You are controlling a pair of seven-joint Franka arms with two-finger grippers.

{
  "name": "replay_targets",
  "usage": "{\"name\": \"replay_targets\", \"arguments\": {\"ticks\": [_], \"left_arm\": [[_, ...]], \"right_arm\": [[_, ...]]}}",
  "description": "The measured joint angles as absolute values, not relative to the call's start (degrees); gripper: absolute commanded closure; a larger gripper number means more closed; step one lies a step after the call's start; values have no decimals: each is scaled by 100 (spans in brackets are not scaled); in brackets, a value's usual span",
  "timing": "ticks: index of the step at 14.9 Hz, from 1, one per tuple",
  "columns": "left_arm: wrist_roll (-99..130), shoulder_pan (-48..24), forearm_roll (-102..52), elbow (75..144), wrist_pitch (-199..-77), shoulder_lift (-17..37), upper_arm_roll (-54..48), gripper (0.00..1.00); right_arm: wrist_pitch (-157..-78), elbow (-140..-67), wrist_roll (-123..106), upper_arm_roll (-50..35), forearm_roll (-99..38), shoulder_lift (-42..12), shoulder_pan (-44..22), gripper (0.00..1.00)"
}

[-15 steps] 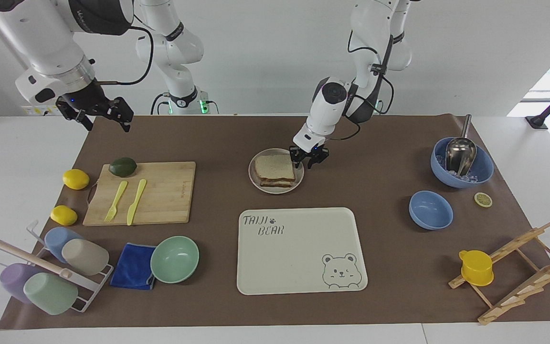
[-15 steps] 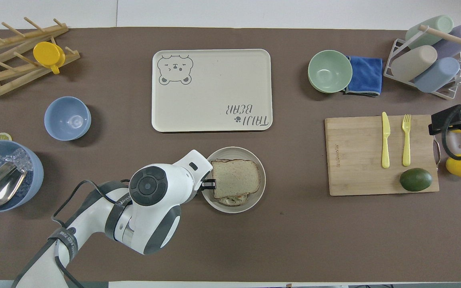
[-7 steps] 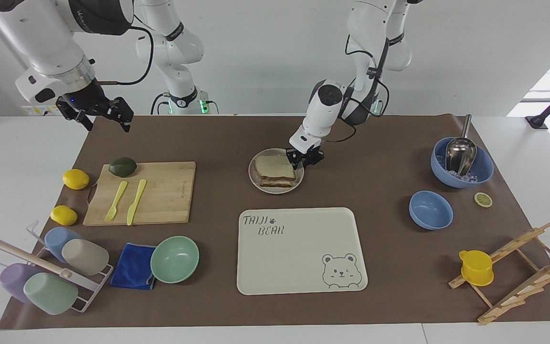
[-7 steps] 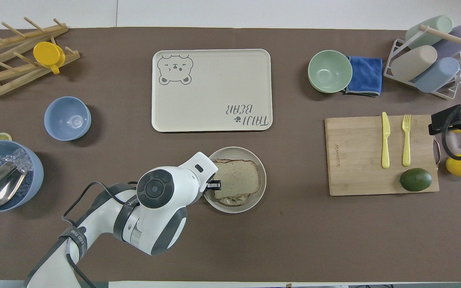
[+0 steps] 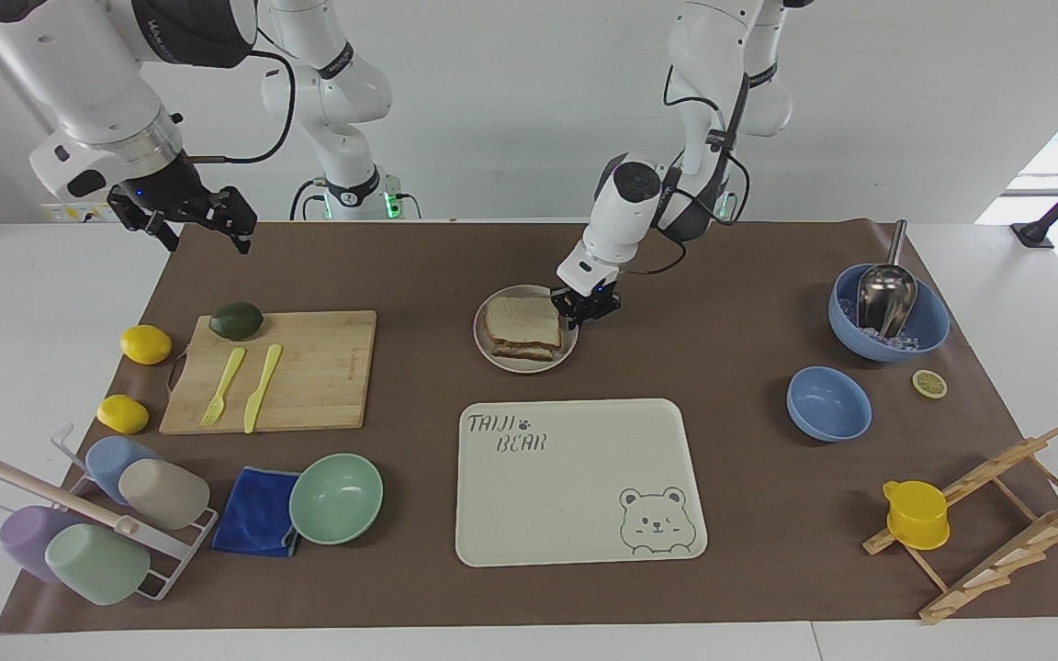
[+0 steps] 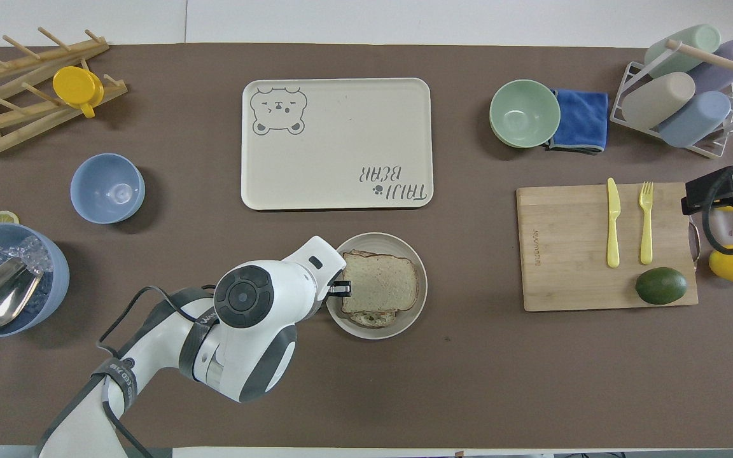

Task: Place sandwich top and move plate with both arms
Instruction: 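Grasp the white plate rim with the left gripper, then slide the white plate with the left gripper onto the bear tray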

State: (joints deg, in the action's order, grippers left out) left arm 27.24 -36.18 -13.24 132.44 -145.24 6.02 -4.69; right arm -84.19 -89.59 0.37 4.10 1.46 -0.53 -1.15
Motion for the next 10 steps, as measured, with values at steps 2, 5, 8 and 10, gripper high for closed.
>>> {"name": "replay_targets", "arguments": {"ticks": [2,5,8,10], "left_arm": [[2724,-3617,-1330,13242,-14524,603,-466,100],[2723,-3554,-1344,13136,-14369,602,-458,100],[2717,-3336,-1346,12564,-13544,594,-442,100],[2694,-3066,-1353,12071,-12991,597,-421,100]], "right_arm": [[-8419,-8959,37,410,146,-53,-115,0],[-8419,-8959,37,410,146,-53,-115,0],[-8419,-8959,37,410,146,-53,-115,0],[-8419,-8959,37,410,146,-53,-115,0]]}}
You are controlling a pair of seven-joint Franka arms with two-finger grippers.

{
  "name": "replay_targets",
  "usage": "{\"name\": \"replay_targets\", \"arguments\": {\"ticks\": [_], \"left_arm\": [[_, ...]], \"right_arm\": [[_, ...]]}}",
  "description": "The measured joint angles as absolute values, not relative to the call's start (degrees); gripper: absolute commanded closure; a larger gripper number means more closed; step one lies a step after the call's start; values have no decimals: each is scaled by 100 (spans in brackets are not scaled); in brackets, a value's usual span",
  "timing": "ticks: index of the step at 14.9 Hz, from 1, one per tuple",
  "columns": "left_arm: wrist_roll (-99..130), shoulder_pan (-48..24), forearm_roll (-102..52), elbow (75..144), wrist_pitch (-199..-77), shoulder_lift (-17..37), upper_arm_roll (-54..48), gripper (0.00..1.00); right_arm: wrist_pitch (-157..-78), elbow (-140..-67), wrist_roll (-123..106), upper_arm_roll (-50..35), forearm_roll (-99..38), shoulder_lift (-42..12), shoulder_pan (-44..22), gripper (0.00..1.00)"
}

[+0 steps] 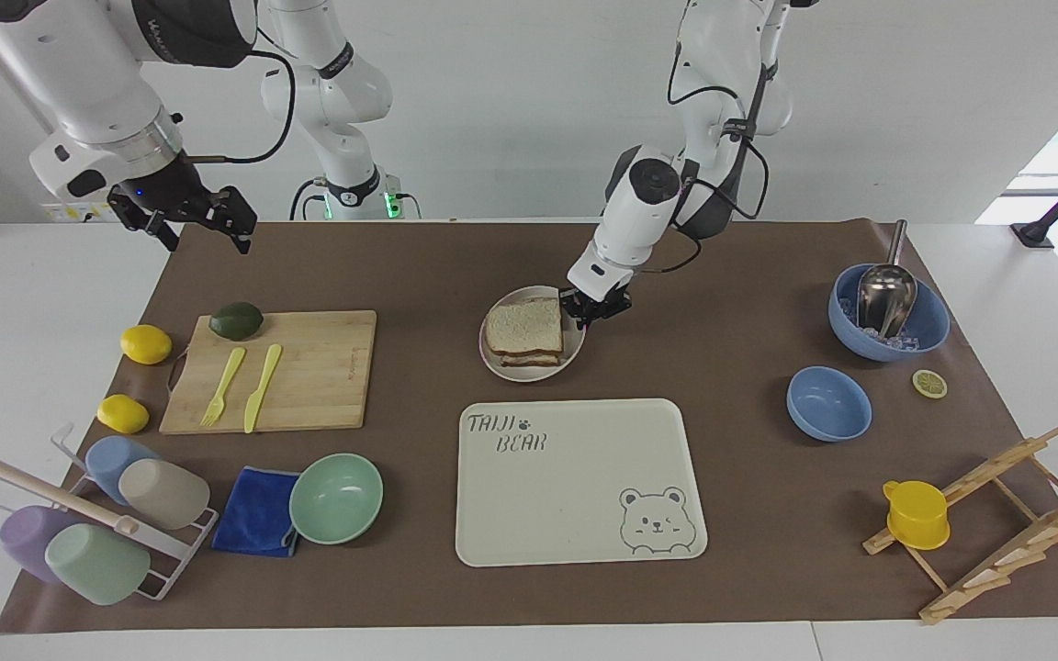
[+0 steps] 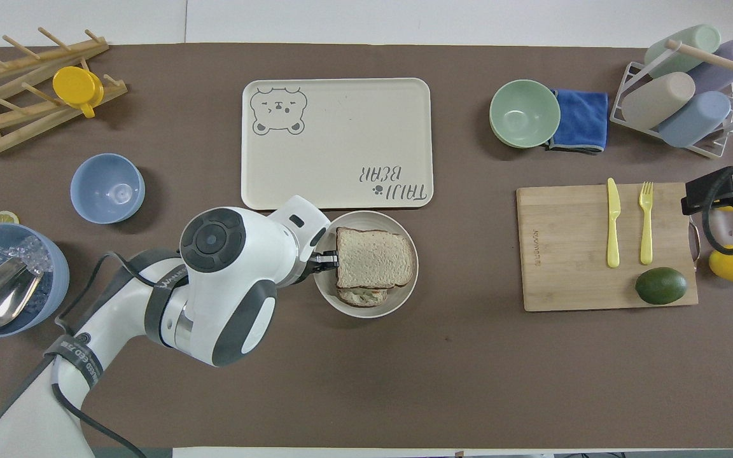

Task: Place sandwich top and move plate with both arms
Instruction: 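Slide the white plate with the left gripper onto the bear tray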

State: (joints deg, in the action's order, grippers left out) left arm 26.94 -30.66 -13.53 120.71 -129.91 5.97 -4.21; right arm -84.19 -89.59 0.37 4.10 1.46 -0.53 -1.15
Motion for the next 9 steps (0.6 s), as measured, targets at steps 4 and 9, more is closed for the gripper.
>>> {"name": "replay_targets", "arguments": {"ticks": [4,9], "left_arm": [[2684,-2637,-1366,11021,-12272,821,-401,100],[2683,-2314,-1371,9901,-12205,1942,-393,100]], "right_arm": [[-8419,-8959,37,410,146,-53,-115,0],[-8419,-8959,37,410,146,-53,-115,0]]}}
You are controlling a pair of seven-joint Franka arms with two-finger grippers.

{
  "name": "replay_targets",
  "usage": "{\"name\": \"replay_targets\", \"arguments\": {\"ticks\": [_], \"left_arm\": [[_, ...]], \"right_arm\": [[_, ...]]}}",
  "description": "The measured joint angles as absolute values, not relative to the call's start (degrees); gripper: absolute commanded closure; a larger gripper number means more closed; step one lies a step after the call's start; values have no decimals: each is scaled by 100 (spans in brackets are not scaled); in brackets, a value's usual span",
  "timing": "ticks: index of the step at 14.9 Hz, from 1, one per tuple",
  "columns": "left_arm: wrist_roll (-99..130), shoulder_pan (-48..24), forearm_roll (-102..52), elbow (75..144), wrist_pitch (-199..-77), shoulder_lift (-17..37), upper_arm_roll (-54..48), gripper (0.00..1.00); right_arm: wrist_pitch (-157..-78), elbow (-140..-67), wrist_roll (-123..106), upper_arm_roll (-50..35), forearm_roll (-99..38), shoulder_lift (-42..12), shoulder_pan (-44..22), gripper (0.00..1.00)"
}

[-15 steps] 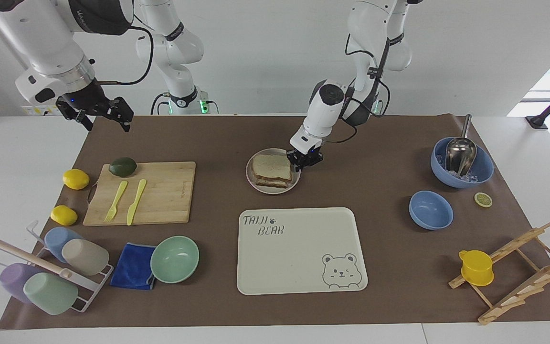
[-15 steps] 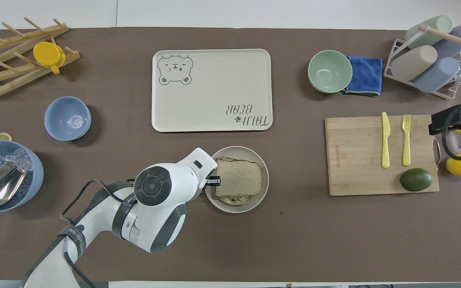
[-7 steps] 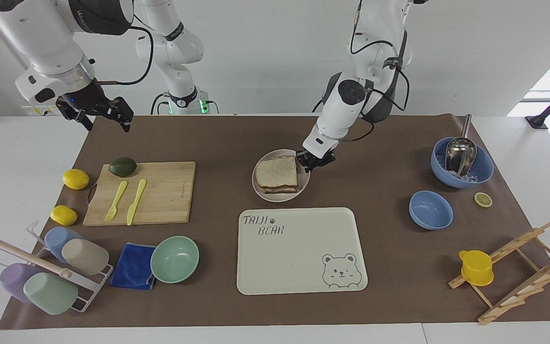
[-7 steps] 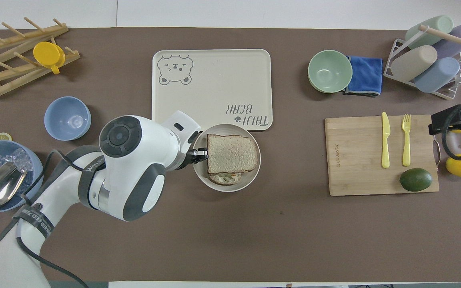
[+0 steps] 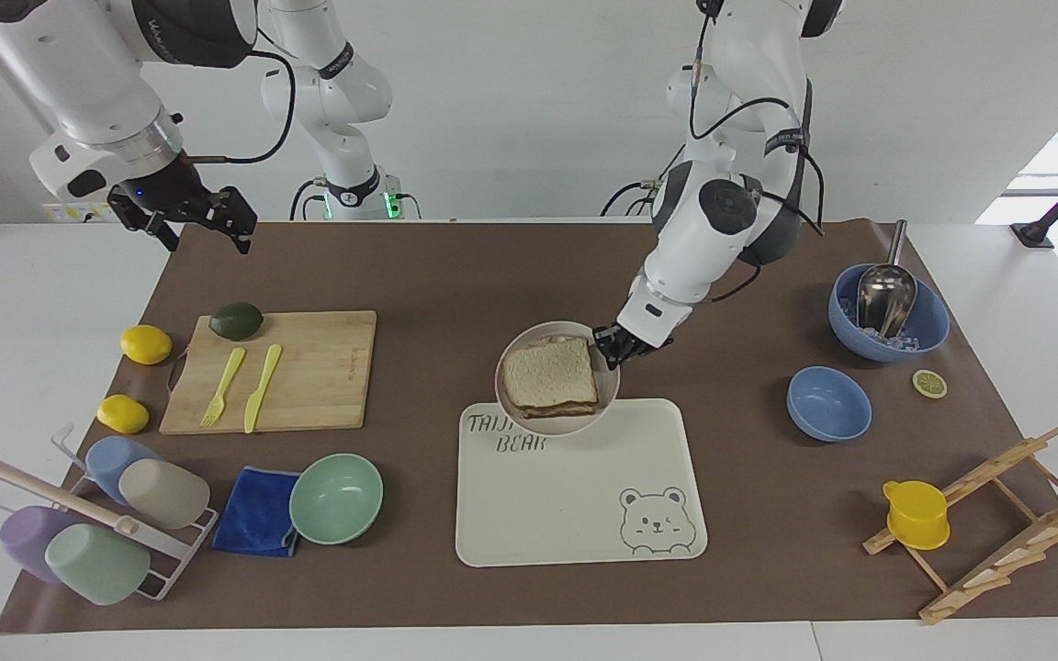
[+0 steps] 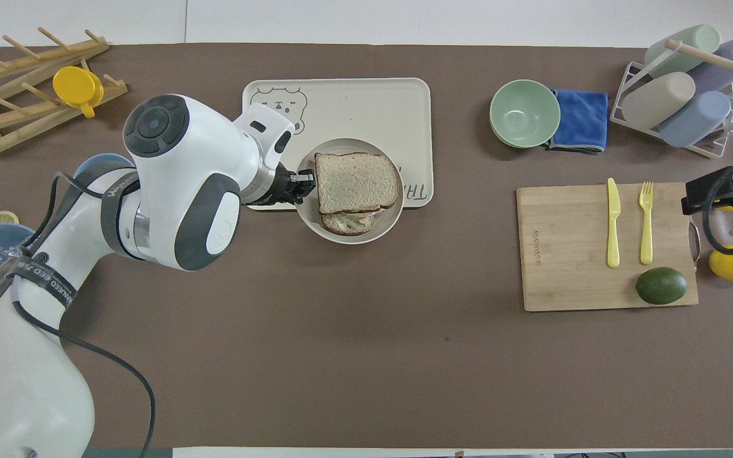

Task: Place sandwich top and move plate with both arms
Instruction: 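Slide the white plate with the left gripper onto the bear tray, then open the left gripper and withdraw it from the plate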

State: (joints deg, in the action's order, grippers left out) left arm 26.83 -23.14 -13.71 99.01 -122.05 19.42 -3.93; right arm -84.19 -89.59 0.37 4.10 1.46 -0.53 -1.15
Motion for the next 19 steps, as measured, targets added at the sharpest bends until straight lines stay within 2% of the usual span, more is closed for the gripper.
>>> {"name": "replay_targets", "arguments": {"ticks": [4,6,8,9,10,11,19], "left_arm": [[2670,-2032,-1472,8853,-12225,3016,-388,100],[2641,-1915,-1472,8576,-12402,3310,-386,100],[2624,-1907,-1472,8608,-12639,3406,-393,100],[2602,-1916,-1472,8627,-12667,3414,-403,78],[2557,-1921,-1472,8634,-12669,3413,-415,20],[2493,-1921,-1471,8642,-12669,3413,-420,0],[2302,-1874,-1418,8637,-12673,3187,-254,0]], "right_arm": [[-8419,-8959,37,410,146,-53,-115,0],[-8419,-8959,37,410,146,-53,-115,0],[-8419,-8959,37,410,146,-53,-115,0],[-8419,-8959,37,410,146,-53,-115,0],[-8419,-8959,37,410,146,-53,-115,0],[-8419,-8959,37,410,146,-53,-115,0],[-8419,-8959,37,410,146,-53,-115,0]]}}
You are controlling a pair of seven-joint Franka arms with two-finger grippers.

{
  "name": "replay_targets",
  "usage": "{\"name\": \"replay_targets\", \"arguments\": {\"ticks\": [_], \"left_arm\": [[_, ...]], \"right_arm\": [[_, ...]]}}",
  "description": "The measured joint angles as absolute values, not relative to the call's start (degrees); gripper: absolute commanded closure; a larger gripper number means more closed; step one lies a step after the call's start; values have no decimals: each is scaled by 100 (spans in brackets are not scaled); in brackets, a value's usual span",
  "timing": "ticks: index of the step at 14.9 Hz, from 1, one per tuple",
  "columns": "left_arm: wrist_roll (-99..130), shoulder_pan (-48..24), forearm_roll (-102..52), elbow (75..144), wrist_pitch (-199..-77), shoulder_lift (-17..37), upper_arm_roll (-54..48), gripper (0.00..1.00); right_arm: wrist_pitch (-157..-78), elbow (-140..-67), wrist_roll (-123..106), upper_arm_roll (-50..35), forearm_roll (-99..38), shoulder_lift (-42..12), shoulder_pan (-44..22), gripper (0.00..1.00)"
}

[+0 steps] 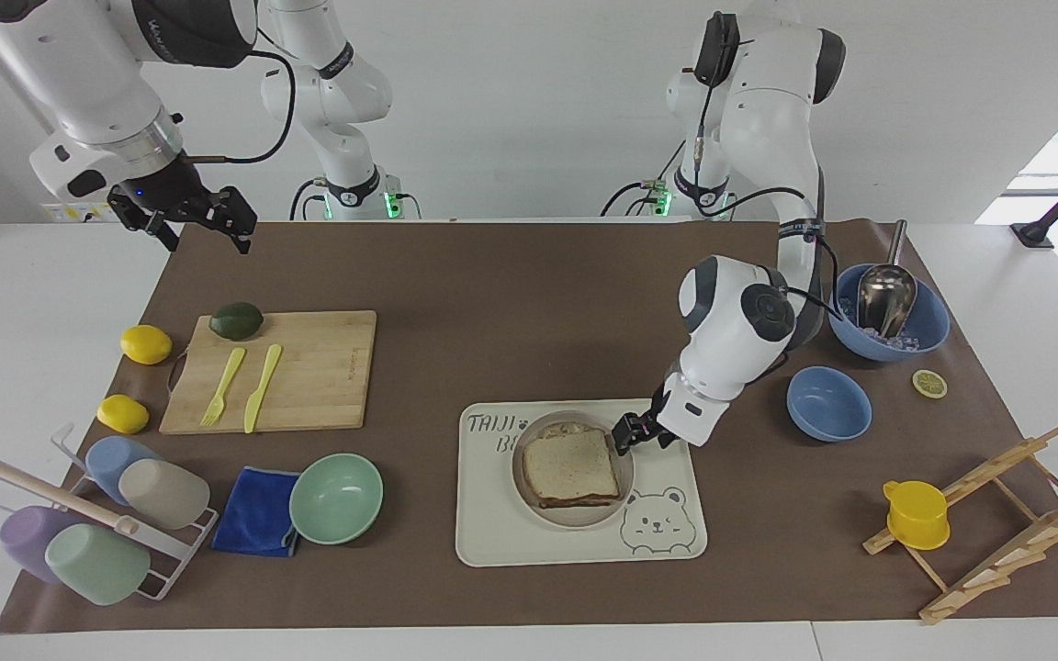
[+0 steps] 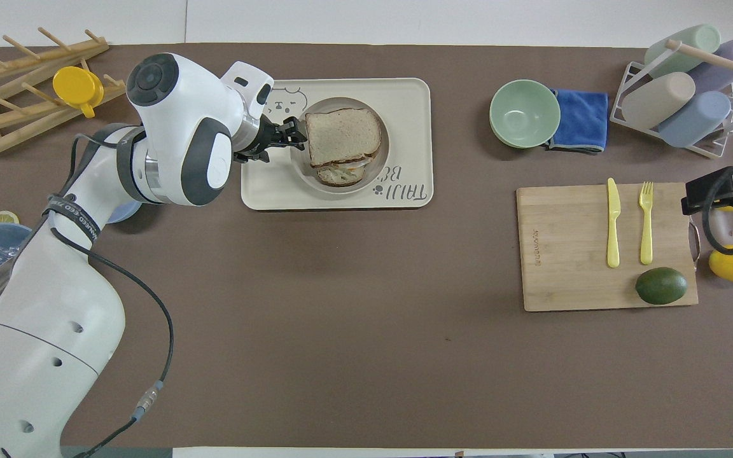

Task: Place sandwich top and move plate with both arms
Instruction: 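Open the left gripper and withdraw it from the plate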

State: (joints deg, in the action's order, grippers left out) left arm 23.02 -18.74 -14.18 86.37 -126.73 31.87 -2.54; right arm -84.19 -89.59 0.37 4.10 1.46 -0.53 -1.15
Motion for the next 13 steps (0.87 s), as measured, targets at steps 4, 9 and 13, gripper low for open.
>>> {"name": "replay_targets", "arguments": {"ticks": [4,9,13], "left_arm": [[1986,-1726,-798,8636,-12009,2571,-68,0],[1461,-1591,-644,8624,-10670,1571,262,0],[1346,-1452,-395,8625,-9462,769,492,0]], "right_arm": [[-8419,-8959,37,410,146,-53,-115,0],[-8419,-8959,37,410,146,-53,-115,0],[-8419,-8959,37,410,146,-53,-115,0]]}}
